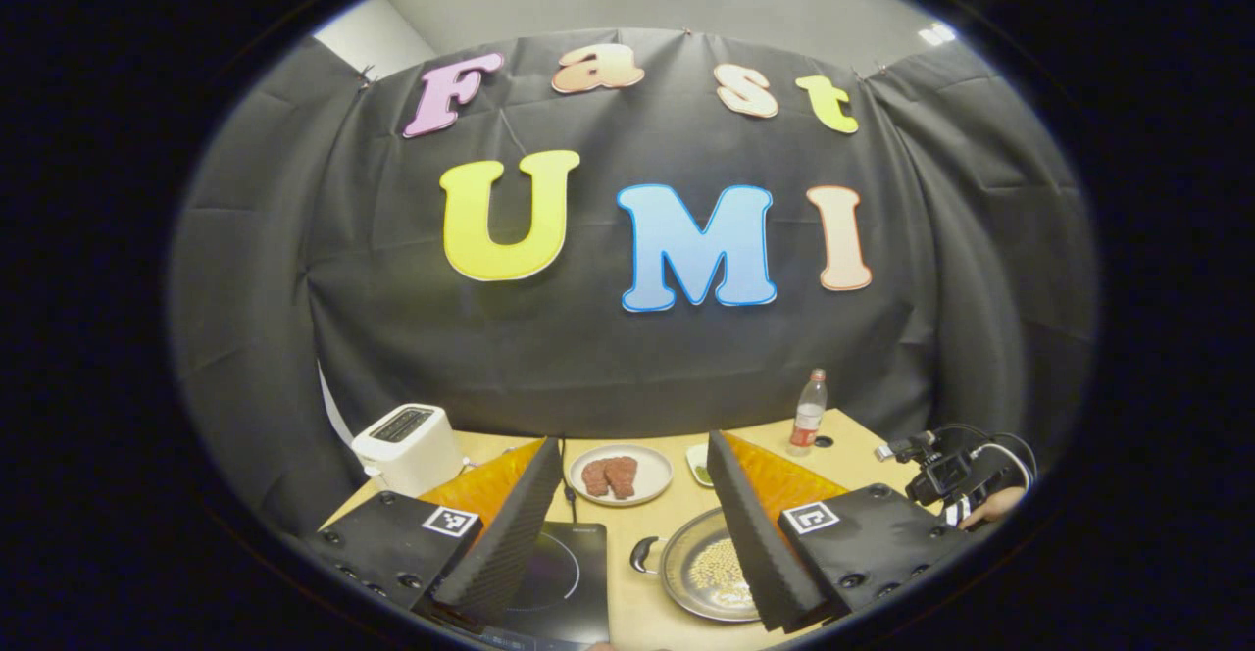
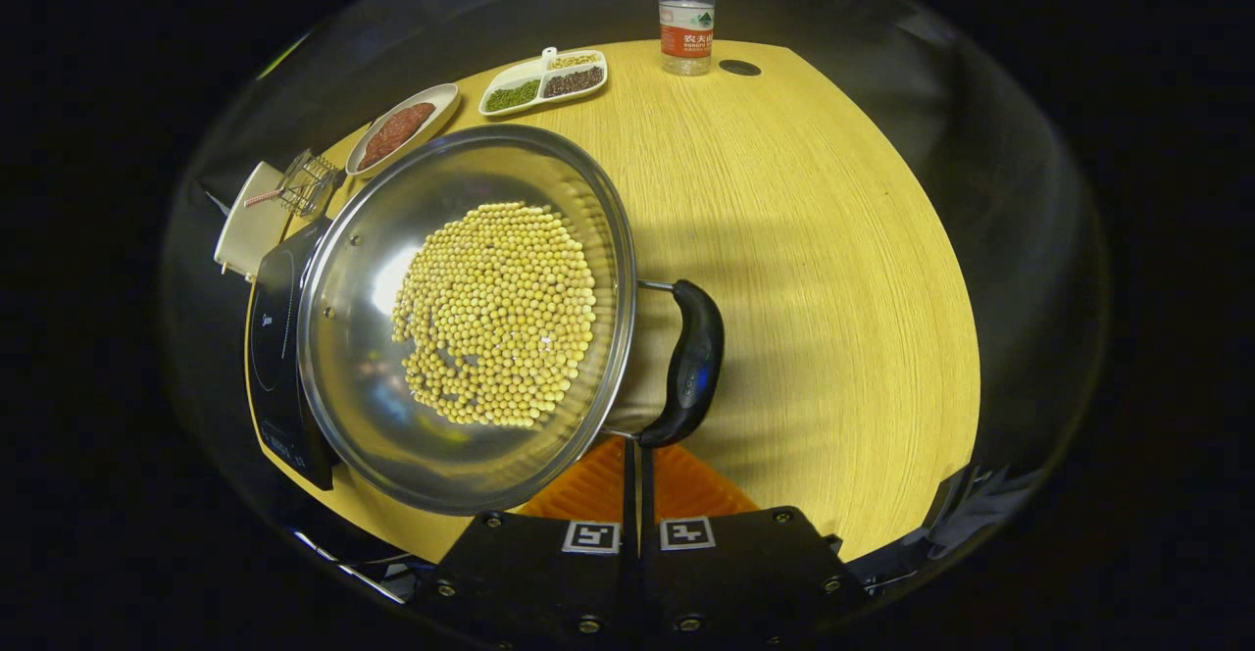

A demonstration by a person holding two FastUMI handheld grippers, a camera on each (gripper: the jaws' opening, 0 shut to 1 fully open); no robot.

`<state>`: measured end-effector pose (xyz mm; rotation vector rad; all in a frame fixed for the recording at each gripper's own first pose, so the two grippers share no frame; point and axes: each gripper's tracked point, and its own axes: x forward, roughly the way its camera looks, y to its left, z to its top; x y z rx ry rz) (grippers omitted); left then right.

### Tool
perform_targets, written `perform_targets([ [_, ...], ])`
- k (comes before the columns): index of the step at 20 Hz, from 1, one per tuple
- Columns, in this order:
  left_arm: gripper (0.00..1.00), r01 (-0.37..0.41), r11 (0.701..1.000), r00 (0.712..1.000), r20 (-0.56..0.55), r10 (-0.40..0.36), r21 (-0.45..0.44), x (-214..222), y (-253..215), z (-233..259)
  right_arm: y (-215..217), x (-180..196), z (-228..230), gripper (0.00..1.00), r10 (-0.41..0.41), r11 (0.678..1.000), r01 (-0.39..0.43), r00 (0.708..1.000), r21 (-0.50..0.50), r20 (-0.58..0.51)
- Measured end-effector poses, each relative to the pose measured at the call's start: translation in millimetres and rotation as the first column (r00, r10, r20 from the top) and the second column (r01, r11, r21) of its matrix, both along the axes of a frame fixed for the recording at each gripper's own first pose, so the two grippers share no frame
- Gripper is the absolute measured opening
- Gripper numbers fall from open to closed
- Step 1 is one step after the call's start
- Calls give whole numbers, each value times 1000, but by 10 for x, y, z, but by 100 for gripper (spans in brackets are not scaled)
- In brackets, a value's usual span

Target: First push the handle of the pot to place it horizontally, then grasp the pot with both hands and set it on the induction cooktop.

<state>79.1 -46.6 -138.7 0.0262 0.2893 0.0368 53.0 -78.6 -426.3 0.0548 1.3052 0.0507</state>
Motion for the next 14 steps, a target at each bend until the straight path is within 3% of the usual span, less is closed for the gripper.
perform_targets([
  [4, 97, -5, 999, 998, -60, 3, -46, 68, 31, -327, -60, 209, -36, 1, 6, 1000, -6, 1000, -2, 21],
  [12, 95, -14, 998, 989, -149, 5, -54, 40, 113, -828, -142, 440, -48, 1, 5, 1000, -5, 998, 13, 67],
  [14, 97, -6, 998, 986, -167, -4, -56, 51, 85, -934, -238, 408, 8, 6, 22, 1000, -20, 996, -21, 87],
])
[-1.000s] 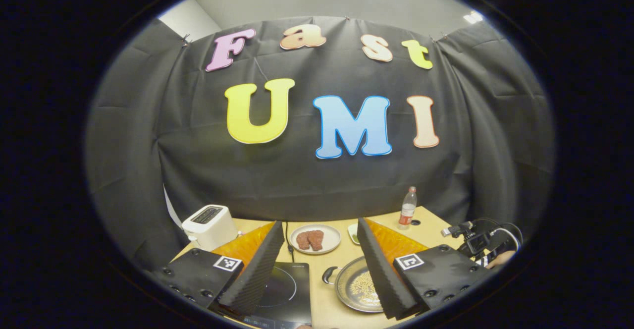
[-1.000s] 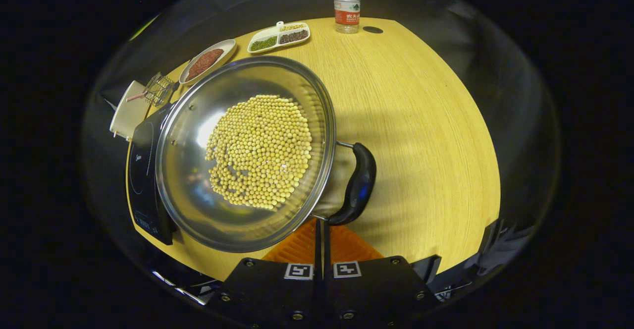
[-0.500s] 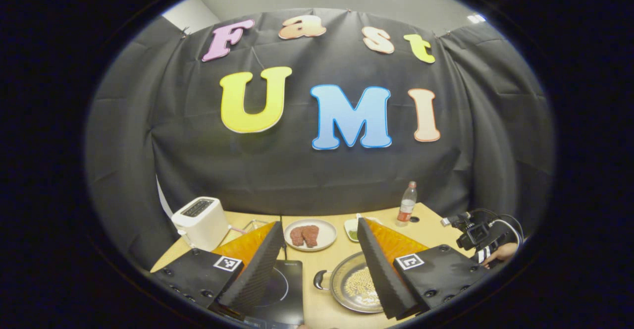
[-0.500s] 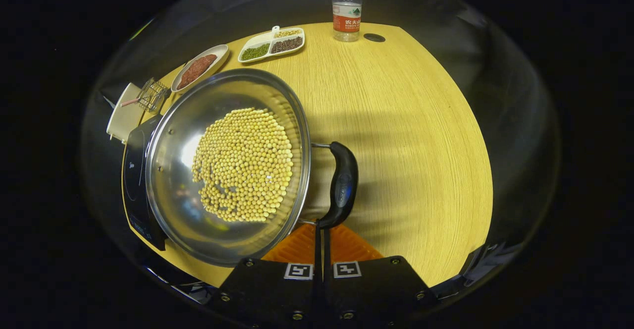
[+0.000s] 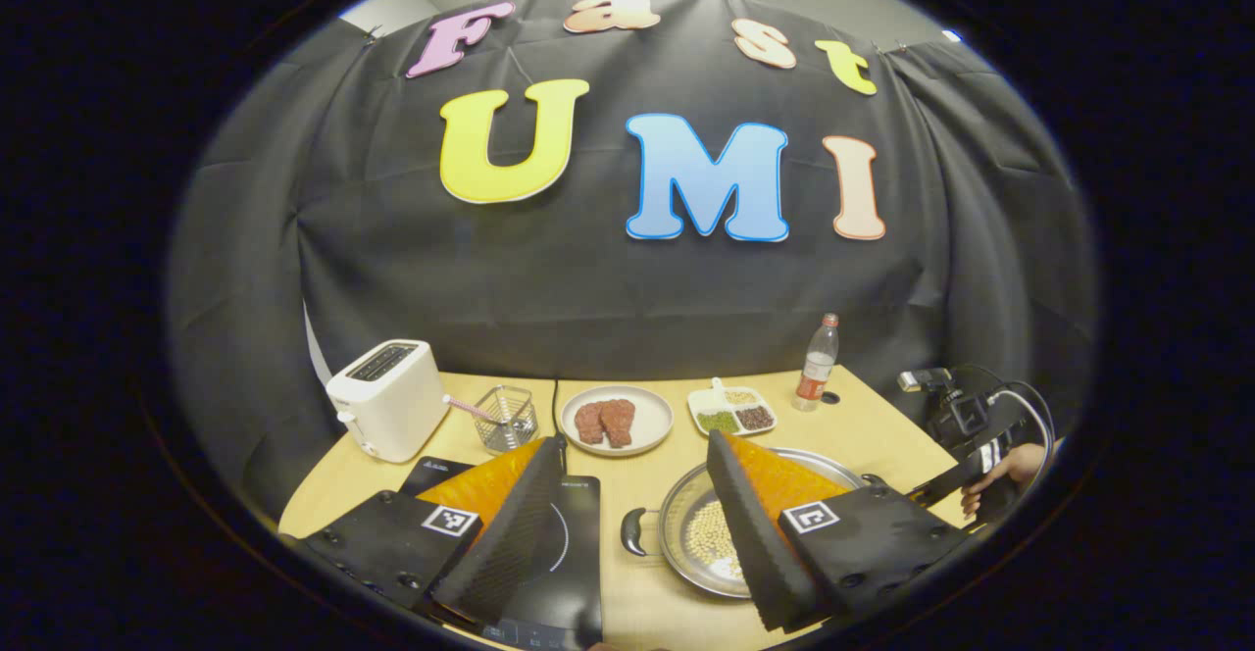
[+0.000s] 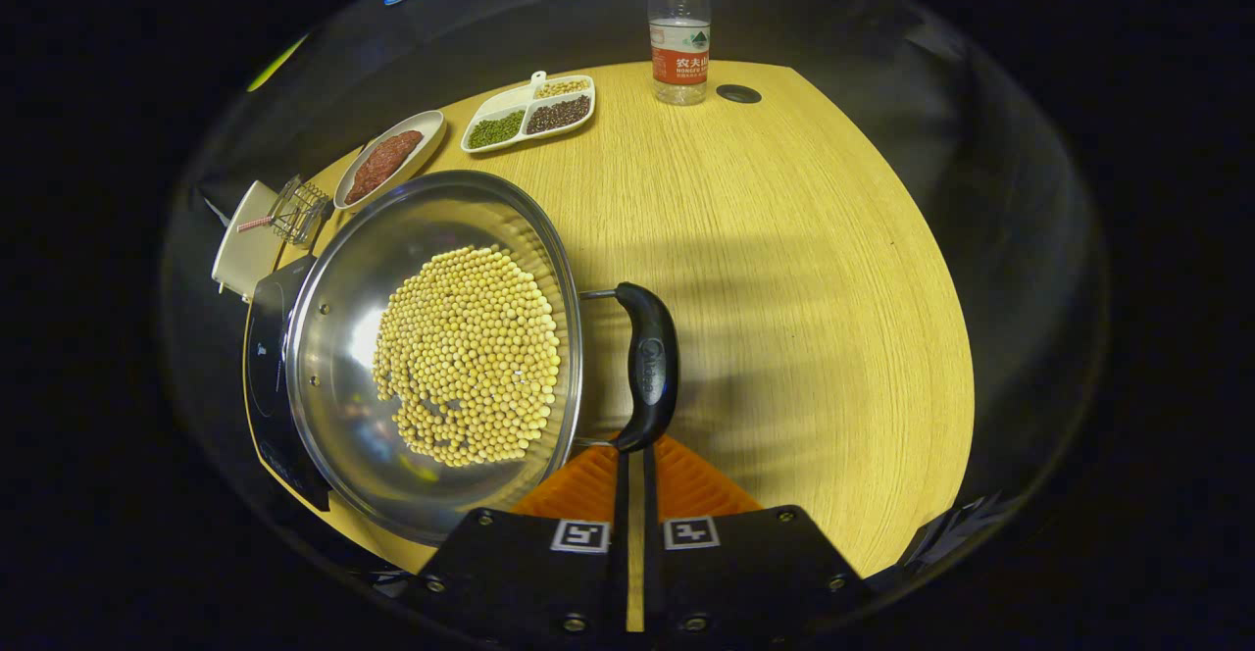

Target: First push the handle of the pot to place it horizontally, then grasp the pot with both hands and set it on the induction cooktop.

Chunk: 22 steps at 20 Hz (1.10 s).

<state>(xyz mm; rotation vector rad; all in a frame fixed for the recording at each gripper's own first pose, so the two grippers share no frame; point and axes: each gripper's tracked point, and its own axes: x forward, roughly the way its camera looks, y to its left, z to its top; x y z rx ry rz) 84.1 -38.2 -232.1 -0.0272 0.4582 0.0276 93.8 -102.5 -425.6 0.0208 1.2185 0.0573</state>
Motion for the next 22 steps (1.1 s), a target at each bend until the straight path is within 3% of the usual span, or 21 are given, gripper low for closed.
perform_targets([
  [1, 97, 6, 1000, 1000, -12, -6, -2, 6, -12, -55, -73, -15, 35, 26, 13, 1000, -13, 1000, -23, 16],
  [2, 97, 14, 1000, 1000, -25, -14, -7, 8, -39, -130, -141, -24, 100, 38, 20, 999, -19, 999, -44, 38],
  [3, 97, 24, 1000, 999, -39, -24, -15, 16, -69, -200, -176, -33, 156, 60, 23, 999, -20, 998, -46, 66],
  [4, 99, 39, 999, 998, -54, -41, -25, 29, -119, -281, -213, -31, 239, 74, 19, 999, -15, 995, -46, 101],
  [5, 95, 53, 998, 996, -70, -55, -35, 28, -163, -345, -192, -9, 346, 98, 16, 1000, -14, 989, -16, 148],
  [11, 97, 96, 994, 983, -155, -102, -48, 64, -274, -722, -117, 43, 710, 98, -21, 998, 1, 947, 63, 320],
  [22, 99, 141, 990, 950, -279, -141, -19, 148, -382, -1270, -25, 274, 519, 98, -28, 997, 4, 950, 78, 309],
])
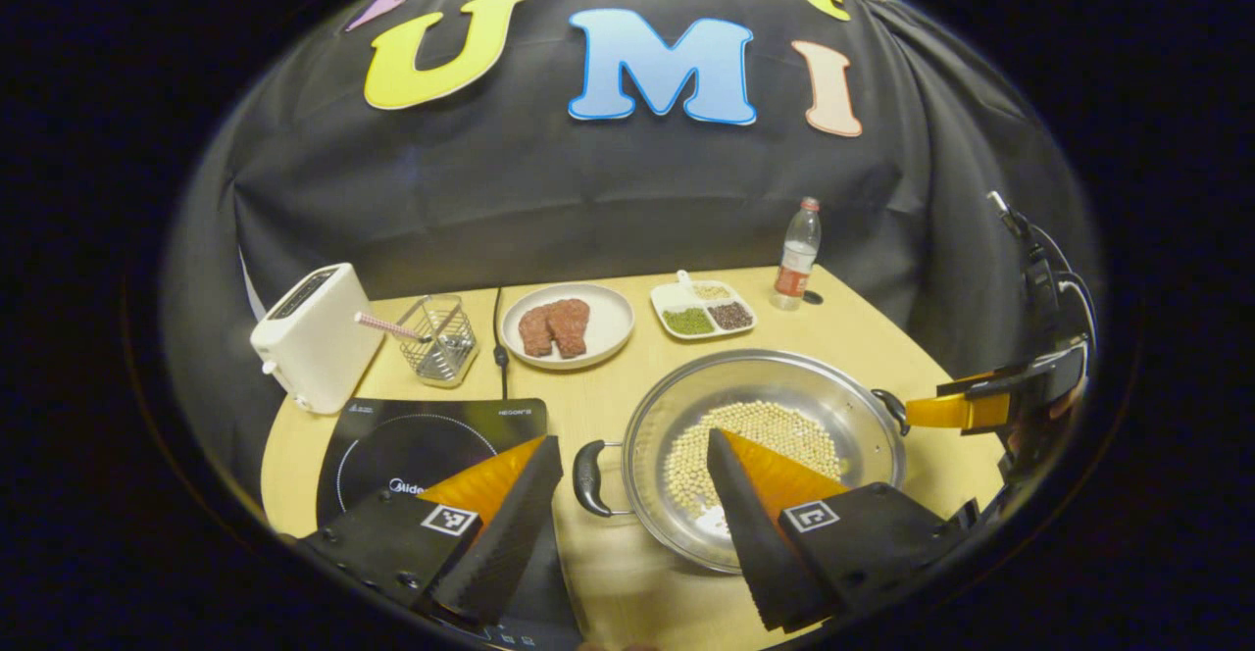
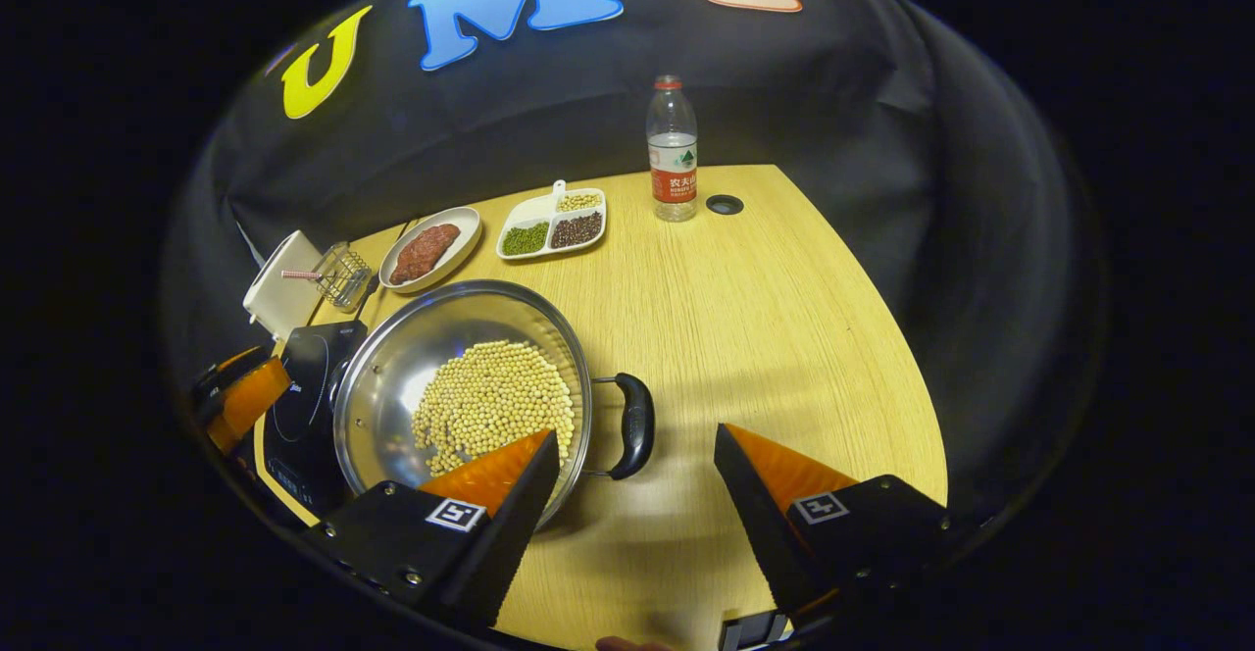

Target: First push the handle of the pot to place it horizontally, then grasp the pot with both hands and set it on the induction cooktop.

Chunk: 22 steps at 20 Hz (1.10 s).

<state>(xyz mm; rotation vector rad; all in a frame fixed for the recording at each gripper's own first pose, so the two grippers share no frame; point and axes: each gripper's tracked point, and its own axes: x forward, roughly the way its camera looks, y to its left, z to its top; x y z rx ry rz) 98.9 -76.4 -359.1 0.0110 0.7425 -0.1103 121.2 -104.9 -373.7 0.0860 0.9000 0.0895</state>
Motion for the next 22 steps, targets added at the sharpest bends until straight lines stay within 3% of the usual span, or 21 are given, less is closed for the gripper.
perform_targets([
  [2, 95, 2, 1000, 1000, -23, -2, 6, 42, 1, -165, 21, 81, -68, 98, -2, 1000, 2, 1000, 1, -2],
  [3, 99, -3, 1000, 999, -42, 4, 10, 62, 24, -257, 36, 113, -109, 98, -1, 1000, 1, 1000, -1, -4],
  [6, 96, -22, 1000, 997, -80, 23, 16, 114, 73, -534, 32, 183, -208, 98, -4, 1000, 4, 1000, -9, -12],
  [16, 99, -18, 998, 985, -173, 29, 67, 189, 136, -1008, 110, 297, -563, 98, 15, 1000, -16, 997, -7, -80],
  [19, 98, -13, 996, 980, -198, 30, 85, 192, 154, -1116, 157, 337, -640, 98, 32, 999, -32, 995, -7, -90],
  [20, 93, -15, 994, 978, -205, 36, 105, 180, 197, -1145, 160, 344, -651, 97, 33, 999, -34, 995, -10, -92],
  [21, 96, -13, 993, 977, -212, 38, 117, 185, 220, -1168, 159, 351, -675, 97, 35, 999, -36, 995, -12, -97],
  [22, 89, -12, 992, 975, -219, 39, 126, 175, 224, -1185, 147, 359, -701, 94, 30, 999, -32, 994, -14, -107],
])
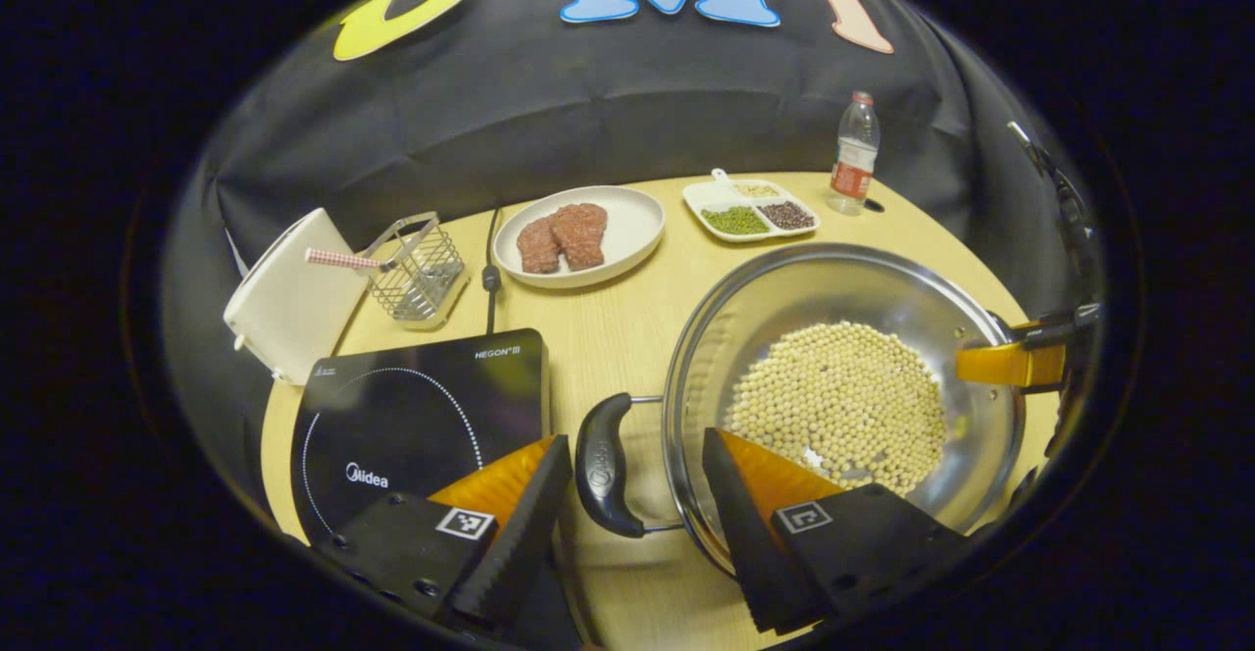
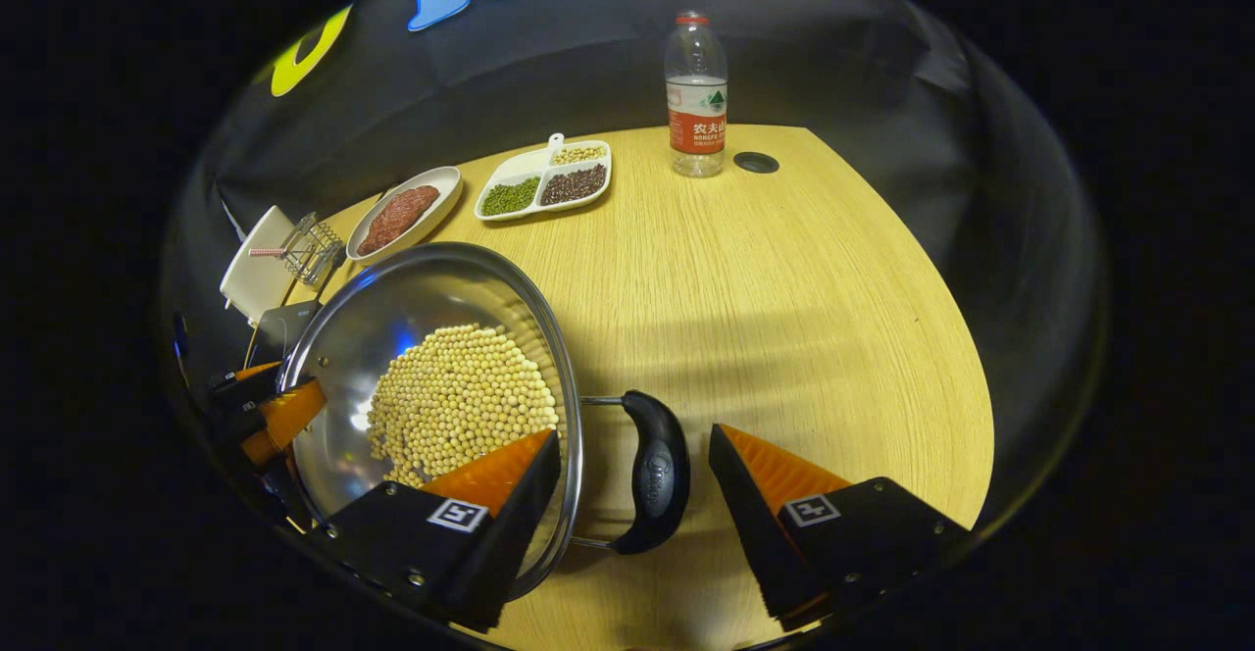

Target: First push the handle of the pot to place it horizontally, then grasp the pot with both hands and set it on the induction cooktop.

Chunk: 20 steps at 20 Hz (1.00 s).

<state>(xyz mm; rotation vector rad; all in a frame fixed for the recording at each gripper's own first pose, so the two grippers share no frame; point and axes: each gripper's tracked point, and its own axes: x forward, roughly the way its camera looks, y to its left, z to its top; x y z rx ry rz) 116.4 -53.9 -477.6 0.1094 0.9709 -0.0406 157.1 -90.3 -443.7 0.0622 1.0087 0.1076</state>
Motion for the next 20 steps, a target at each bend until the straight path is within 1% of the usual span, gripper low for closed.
perform_targets([
  [1, 90, 5, 1000, 1000, -8, -6, -11, 0, -26, -27, 12, -19, 12, 88, -4, 1000, 4, 1000, 14, -11],
  [2, 84, 11, 1000, 1000, -10, -11, -11, 6, -52, -33, 40, -17, -14, 88, -17, 999, 18, 1000, 28, -22],
  [3, 77, 22, 1000, 1000, -11, -22, 4, 31, -48, -39, 55, -25, -84, 73, -20, 999, 22, 999, 42, -36],
  [4, 80, 36, 999, 999, -9, -36, 12, 38, -48, -56, 130, -47, -146, 77, -21, 997, 25, 998, 74, -55],
  [5, 77, 42, 999, 999, -11, -42, 14, 52, -45, -64, 124, -46, -82, 65, -39, 996, 43, 997, 75, -61],
  [7, 75, 37, 999, 999, -15, -37, -2, 39, -54, -49, 100, -40, -96, 63, -54, 996, 59, 996, 67, -64],
  [9, 73, 42, 999, 999, -18, -43, -14, 23, -52, -43, 108, -28, -71, 63, -75, 995, 79, 995, 65, -62],
  [10, 73, 44, 999, 999, -19, -44, -19, 33, -52, -41, 114, -46, -103, 56, -77, 994, 83, 994, 70, -75],
  [11, 67, 40, 999, 999, -20, -41, -28, 37, -51, -36, 114, -30, -93, 60, -73, 995, 77, 995, 70, -68],
  [14, 63, 22, 997, 1000, -18, -23, -70, 44, -56, -16, 117, -28, -101, 60, -74, 995, 78, 995, 61, -64],
  [17, 59, 25, 996, 999, -27, -27, -82, 36, -40, -26, 146, -59, -86, 60, -73, 996, 75, 996, 48, -60],
  [18, 63, 21, 996, 999, -33, -24, -84, 37, -42, -28, 153, -72, -71, 60, -71, 996, 74, 996, 46, -61],
  [20, 63, 16, 996, 999, -36, -20, -89, 49, -69, -40, 164, -67, -55, 60, -73, 996, 76, 996, 41, -56],
])
